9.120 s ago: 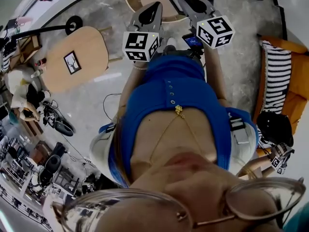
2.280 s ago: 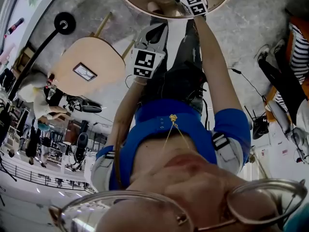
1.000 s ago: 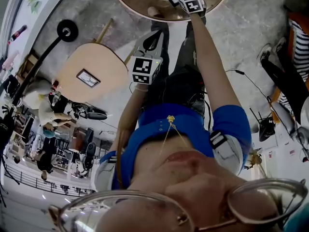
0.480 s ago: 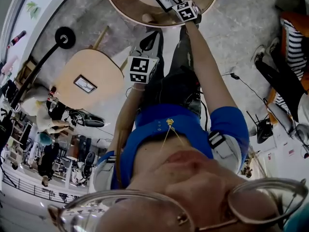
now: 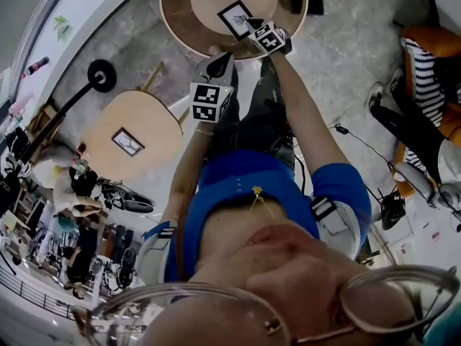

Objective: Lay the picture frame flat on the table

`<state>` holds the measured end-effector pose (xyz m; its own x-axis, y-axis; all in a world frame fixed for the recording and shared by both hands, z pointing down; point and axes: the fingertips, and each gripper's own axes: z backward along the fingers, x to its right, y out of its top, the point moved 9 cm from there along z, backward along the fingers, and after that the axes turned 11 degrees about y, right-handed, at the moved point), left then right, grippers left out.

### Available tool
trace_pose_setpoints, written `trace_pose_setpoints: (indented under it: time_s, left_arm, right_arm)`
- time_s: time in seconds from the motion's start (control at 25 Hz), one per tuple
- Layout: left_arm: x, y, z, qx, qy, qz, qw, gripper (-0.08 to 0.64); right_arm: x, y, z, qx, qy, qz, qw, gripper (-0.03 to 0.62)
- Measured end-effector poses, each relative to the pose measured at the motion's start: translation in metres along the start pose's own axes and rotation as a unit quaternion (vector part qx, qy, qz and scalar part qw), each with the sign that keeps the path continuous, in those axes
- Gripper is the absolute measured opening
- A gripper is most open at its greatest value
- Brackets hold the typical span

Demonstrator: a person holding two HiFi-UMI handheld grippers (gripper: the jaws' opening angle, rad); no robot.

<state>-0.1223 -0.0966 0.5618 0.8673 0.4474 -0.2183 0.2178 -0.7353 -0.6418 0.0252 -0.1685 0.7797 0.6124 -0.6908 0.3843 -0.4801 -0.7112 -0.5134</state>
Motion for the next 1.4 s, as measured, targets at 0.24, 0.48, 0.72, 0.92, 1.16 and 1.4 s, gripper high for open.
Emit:
trace_pose_setpoints:
  time_s: [0.24,0.48,0.72,0.92,1.16,1.4]
  left_arm:
    - [0.002,0.016,0.001,-0.002,-0.022,0.006,0.9997,0.0]
    - [0.001,0.04,0.015,0.02,-0.034,0.022,0.999,0.0]
    - [0.005,0.067,0.029,0.039,-0.029,0.01,0.9988,0.0]
    - [0.007,0.086,0.033,0.055,-0.021,-0.001,0.9983,0.0]
    - [0.013,0.108,0.041,0.076,-0.011,-0.014,0.997,0.0]
    - [0.016,0.13,0.051,0.106,0.0,-0.011,0.9943,0.0]
  right_arm:
    - [-0.01,0.023,0.021,0.016,0.022,0.017,0.999,0.002]
    - [-0.028,0.057,0.05,0.054,0.086,0.035,0.994,0.002]
    - [-0.053,0.101,0.101,0.114,0.134,0.055,0.983,0.002]
    - [-0.062,0.132,0.139,0.155,0.164,0.07,0.972,0.0]
    - [-0.072,0.161,0.187,0.198,0.184,0.073,0.96,0.0]
    - [-0.082,0.184,0.234,0.253,0.169,0.102,0.947,0.001]
